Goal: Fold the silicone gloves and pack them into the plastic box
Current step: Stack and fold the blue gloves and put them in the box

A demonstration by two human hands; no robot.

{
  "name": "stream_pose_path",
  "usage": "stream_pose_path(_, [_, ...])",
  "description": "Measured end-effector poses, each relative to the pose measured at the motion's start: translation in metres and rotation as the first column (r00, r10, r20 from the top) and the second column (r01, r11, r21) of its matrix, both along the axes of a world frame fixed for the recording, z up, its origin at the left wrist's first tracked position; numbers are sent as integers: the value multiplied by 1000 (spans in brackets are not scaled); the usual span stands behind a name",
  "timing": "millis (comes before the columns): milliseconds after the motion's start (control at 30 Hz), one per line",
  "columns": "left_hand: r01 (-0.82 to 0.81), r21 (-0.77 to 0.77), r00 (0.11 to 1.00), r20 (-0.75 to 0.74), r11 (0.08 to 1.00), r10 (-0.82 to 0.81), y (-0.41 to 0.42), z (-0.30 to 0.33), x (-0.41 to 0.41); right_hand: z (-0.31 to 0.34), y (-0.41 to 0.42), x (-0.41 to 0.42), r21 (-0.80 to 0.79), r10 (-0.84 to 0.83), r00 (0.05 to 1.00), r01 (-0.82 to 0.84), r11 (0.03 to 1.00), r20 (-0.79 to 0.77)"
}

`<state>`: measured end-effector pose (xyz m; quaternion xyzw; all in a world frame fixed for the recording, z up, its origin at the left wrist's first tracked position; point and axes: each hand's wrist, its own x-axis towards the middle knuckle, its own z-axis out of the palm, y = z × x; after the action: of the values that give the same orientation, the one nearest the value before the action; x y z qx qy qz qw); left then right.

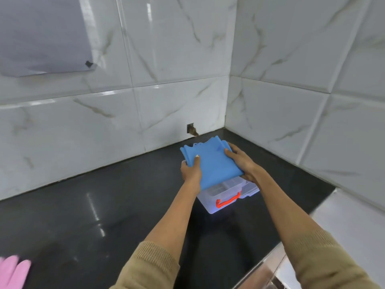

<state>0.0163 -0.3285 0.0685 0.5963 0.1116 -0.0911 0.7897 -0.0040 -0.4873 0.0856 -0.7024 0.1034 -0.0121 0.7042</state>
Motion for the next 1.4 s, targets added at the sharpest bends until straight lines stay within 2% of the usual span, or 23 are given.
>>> stream_pose_path(267, [-30, 123, 999, -39, 992, 35, 29, -11, 8, -21, 26, 11, 46, 73, 995, -70, 997, -65])
stream_pose_path(433, [-121, 190, 992, -8, 974, 125, 87, -10, 11, -28, 85, 31, 99, 151, 988, -149, 984, -18])
stream_pose_path(633, [-228, 290, 971, -7, 929, 240, 180, -4, 0, -32, 176, 39, 121, 295, 955, -289, 950, -33])
stream_pose_path(700, [-268, 334, 959, 6, 904, 282, 204, -3, -8, -31, 200, 39, 53, 324, 946, -323, 945, -13])
stream_pose_path(800, [-304, 439, 950, 68, 846, 306, 225, -2, -17, -29, 228, 39, -196, 352, 935, -338, 921, 42])
stream_pose_path(967, [-322, 718, 942, 175, 617, 288, 229, -3, -26, -36, 261, 28, -544, 375, 924, -278, 792, 74])
stream_pose_path(1067, [-349, 815, 932, 253, 462, 258, 222, -4, -28, -40, 266, 24, -649, 333, 933, -171, 741, 134])
stream_pose_path(1167, [-341, 877, 940, 313, 339, 136, 214, -10, -28, -37, 264, 24, -741, 296, 930, -40, 671, 218])
stream_pose_path(1233, [-312, 917, 950, 303, 248, 75, 209, -15, -28, -34, 263, 24, -830, 322, 926, -18, 557, 197])
stream_pose_path(1333, [-234, 972, 972, 234, -34, 12, 207, -22, -26, -36, 267, 24, -961, 334, 936, 19, 275, 115])
stream_pose_path(1400, [-126, 977, 992, 126, -171, -14, 209, -26, -25, -42, 271, 24, -991, 318, 944, 46, 125, 84])
